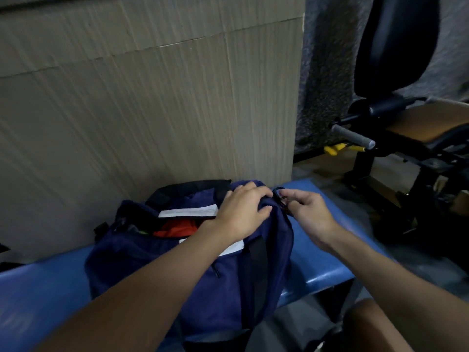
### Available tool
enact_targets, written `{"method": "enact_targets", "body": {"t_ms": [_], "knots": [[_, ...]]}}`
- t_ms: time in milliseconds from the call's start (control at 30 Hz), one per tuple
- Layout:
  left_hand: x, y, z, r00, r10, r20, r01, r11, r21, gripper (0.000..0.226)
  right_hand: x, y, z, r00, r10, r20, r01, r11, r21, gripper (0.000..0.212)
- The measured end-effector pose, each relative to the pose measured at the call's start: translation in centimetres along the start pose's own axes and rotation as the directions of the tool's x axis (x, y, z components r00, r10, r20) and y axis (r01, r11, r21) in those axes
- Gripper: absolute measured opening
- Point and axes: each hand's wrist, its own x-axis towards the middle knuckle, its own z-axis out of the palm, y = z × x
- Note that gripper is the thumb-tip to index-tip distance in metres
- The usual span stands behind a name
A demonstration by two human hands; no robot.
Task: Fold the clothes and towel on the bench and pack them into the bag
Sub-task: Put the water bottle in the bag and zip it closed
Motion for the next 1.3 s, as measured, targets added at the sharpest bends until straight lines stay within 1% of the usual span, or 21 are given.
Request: {"method": "enact_targets", "body": {"t_ms": [133, 233, 367, 500, 600, 633, 667, 700, 733, 767, 800, 867, 900, 967, 1067, 1100, 1200, 1300], "knots": [[0.3, 0.2, 0.4, 1.000, -0.004, -0.004, 0.004, 1.000, -0.012, 0.032, 0.5, 0.5, -0.2, 0.998, -0.001, -0.064, 0.001, 1.000, -0.008, 0.023], [0.6, 0.7, 0.5, 1.000, -0.007, -0.030, 0.005, 0.999, -0.039, 0.031, 0.8, 0.6, -0.5, 0.995, 0.059, -0.083, -0.053, 0.995, 0.079, 0.018], [1.1, 1.1, 0.7, 1.000, 0.005, -0.031, -0.007, 0.997, -0.071, 0.034, 0.8, 0.3, -0.6, 0.992, 0.120, -0.047, -0.105, 0.964, 0.245, 0.015], [1.7, 1.3, 0.6, 1.000, -0.019, -0.022, 0.019, 1.000, -0.020, 0.035, 0.6, -0.2, -0.5, 0.990, 0.139, -0.002, -0.131, 0.940, 0.316, 0.019], [2.0, 1.6, 0.4, 0.996, -0.012, -0.084, 0.014, 1.000, 0.023, 0.022, 0.5, -0.3, -0.5, 0.990, 0.140, 0.026, -0.140, 0.929, 0.342, 0.021], [2.0, 1.6, 0.3, 0.994, -0.028, -0.104, 0.032, 0.999, 0.032, 0.021, 0.4, -0.2, -0.5, 0.991, 0.133, 0.021, -0.132, 0.938, 0.321, 0.022], [2.1, 1.6, 0.3, 0.991, -0.066, -0.120, 0.069, 0.997, 0.019, 0.022, 0.5, -0.1, -0.6, 0.994, 0.109, -0.004, -0.105, 0.963, 0.250, 0.023], [2.1, 1.6, 0.2, 0.984, -0.115, -0.138, 0.114, 0.993, -0.010, 0.024, 0.6, 0.1, -0.6, 0.997, 0.060, -0.045, -0.055, 0.992, 0.115, 0.023], [2.2, 1.5, 0.1, 0.974, -0.164, -0.158, 0.158, 0.986, -0.052, 0.026, 0.8, 0.3, -0.7, 0.997, -0.011, -0.079, 0.006, 0.998, -0.063, 0.022], [2.3, 1.4, 0.1, 0.963, -0.209, -0.170, 0.193, 0.976, -0.102, 0.027, 0.9, 0.4, -0.6, 0.993, -0.085, -0.077, 0.065, 0.969, -0.239, 0.023], [2.3, 1.4, 0.1, 0.954, -0.244, -0.175, 0.216, 0.963, -0.164, 0.026, 1.2, 0.5, -0.6, 0.990, -0.136, -0.037, 0.112, 0.917, -0.384, 0.027], [2.5, 1.3, 0.1, 0.941, -0.293, -0.172, 0.236, 0.928, -0.289, 0.024, 1.6, 0.5, -0.4, 0.987, -0.143, 0.079, 0.163, 0.815, -0.556, 0.033], [2.5, 1.2, 0.1, 0.937, -0.307, -0.169, 0.239, 0.912, -0.333, 0.023, 1.8, 0.5, -0.3, 0.984, -0.133, 0.118, 0.177, 0.780, -0.600, 0.033], [2.4, 1.2, -0.1, 0.935, -0.315, -0.163, 0.239, 0.898, -0.369, 0.025, 2.3, 0.5, -0.2, 0.979, -0.137, 0.150, 0.203, 0.724, -0.660, 0.029], [2.3, 1.2, -0.2, 0.937, -0.322, -0.135, 0.263, 0.906, -0.332, 0.040, 3.1, 0.5, 0.1, 0.969, -0.177, 0.173, 0.247, 0.639, -0.728, 0.022], [2.2, 1.2, -0.2, 0.937, -0.324, -0.129, 0.272, 0.911, -0.311, 0.041, 3.2, 0.6, 0.1, 0.966, -0.193, 0.173, 0.257, 0.625, -0.737, 0.019], [1.8, 0.2, -0.6, 0.916, -0.373, -0.144, 0.321, 0.901, -0.291, 0.033, 3.3, 1.0, -0.4, 0.965, -0.218, 0.146, 0.252, 0.617, -0.746, 0.009], [1.0, -1.4, -1.1, 0.897, -0.415, -0.155, 0.355, 0.882, -0.309, 0.030, 3.1, 1.5, -0.9, 0.979, -0.183, 0.093, 0.190, 0.644, -0.741, 0.007]]}}
